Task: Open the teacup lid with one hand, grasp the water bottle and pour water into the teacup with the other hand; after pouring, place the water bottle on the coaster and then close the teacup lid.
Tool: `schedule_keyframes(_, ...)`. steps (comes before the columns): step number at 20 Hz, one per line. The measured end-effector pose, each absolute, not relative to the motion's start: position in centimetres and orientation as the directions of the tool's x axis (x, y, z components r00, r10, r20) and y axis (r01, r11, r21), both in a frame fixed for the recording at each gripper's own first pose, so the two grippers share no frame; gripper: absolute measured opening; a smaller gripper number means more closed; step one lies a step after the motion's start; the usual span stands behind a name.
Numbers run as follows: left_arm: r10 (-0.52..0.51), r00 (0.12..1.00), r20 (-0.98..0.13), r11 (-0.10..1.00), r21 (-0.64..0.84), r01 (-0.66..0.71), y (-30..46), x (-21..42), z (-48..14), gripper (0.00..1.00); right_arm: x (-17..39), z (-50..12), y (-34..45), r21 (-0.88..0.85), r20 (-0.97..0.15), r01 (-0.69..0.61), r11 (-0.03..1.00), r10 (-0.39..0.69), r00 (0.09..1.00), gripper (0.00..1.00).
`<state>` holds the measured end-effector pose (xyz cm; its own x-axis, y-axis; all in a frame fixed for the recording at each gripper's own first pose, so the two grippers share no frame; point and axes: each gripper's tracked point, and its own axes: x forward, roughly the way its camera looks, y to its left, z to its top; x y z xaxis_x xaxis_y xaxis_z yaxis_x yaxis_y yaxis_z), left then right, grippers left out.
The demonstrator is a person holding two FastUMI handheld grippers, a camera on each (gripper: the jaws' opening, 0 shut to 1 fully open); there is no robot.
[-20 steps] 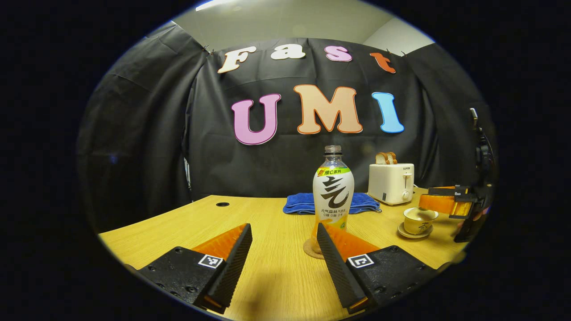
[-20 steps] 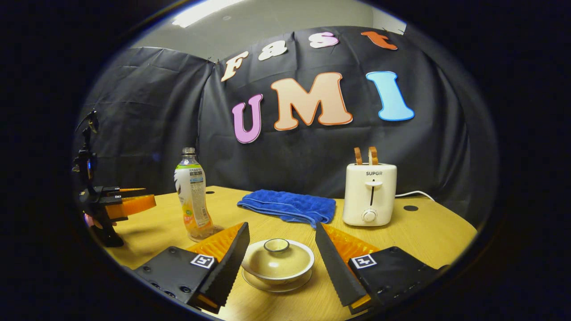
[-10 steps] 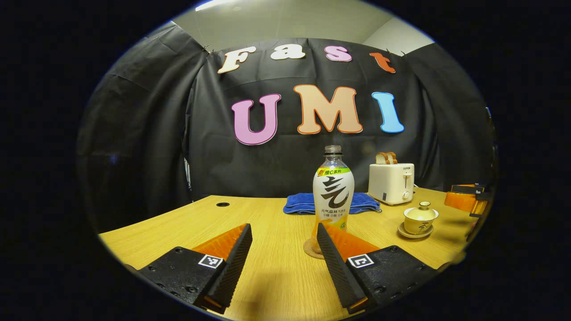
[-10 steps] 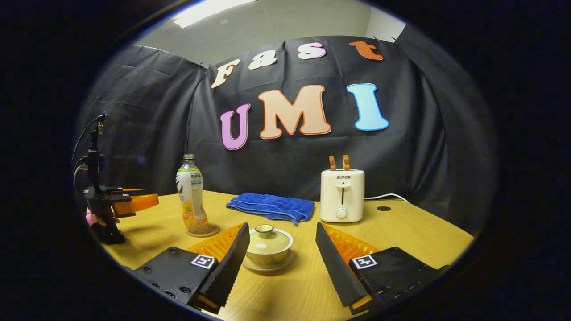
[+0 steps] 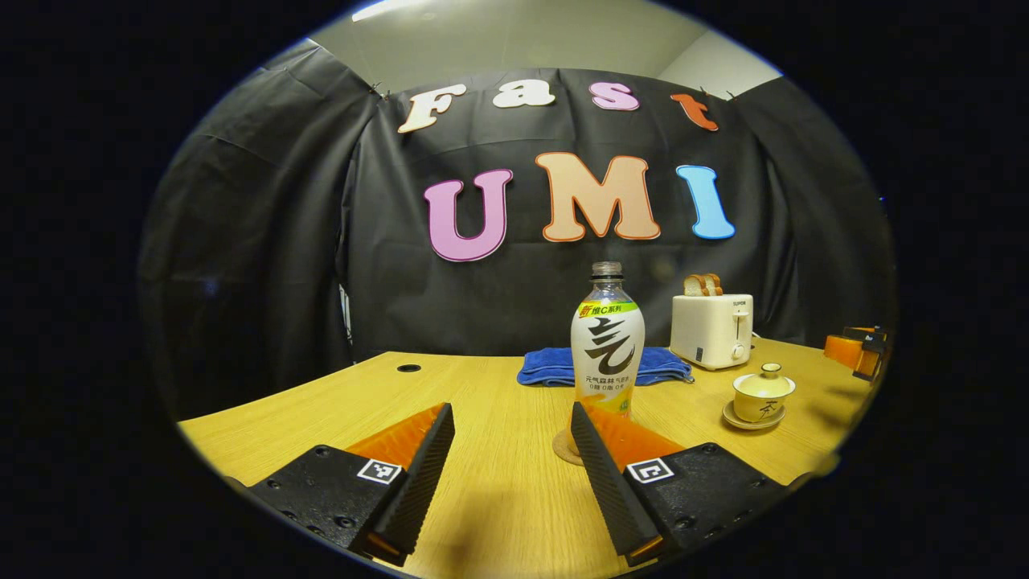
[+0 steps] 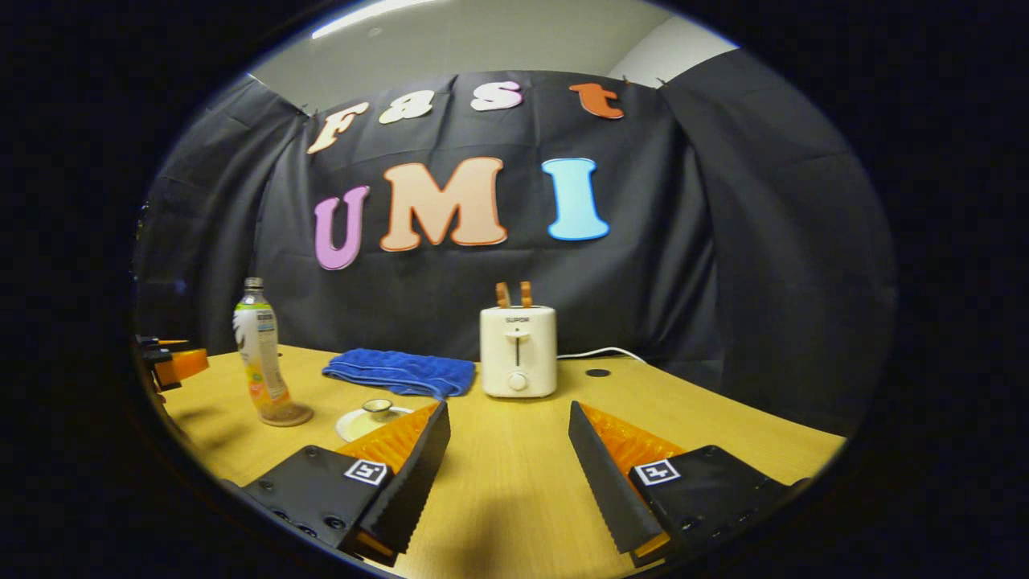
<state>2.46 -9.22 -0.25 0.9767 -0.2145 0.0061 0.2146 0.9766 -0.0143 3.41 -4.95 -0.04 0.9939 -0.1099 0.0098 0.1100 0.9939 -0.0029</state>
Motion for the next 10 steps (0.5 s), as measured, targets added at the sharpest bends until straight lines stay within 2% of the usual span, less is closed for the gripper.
schedule_keyframes(7, -0.213, 0.977, 0.007, 0.977, -0.014, 0.213, -9.22, 2.43, -0.20, 0.86, 3.39, -0.10, -4.82, -0.003, 0.008, 0.110, 0.994, -0.110, 0.994, 0.94)
schedule_keyframes(9, -0.213, 0.977, 0.007, 0.977, -0.014, 0.213, -9.20, 2.41, -0.20, 0.86, 3.44, -0.11, -4.86, -0.003, 0.008, 0.110, 0.994, -0.110, 0.994, 0.92)
schedule_keyframes(10, -0.213, 0.977, 0.007, 0.977, -0.014, 0.213, -9.16, 2.35, -0.23, 0.86, 3.40, -0.13, -4.86, -0.004, 0.009, 0.110, 0.994, -0.110, 0.994, 0.94)
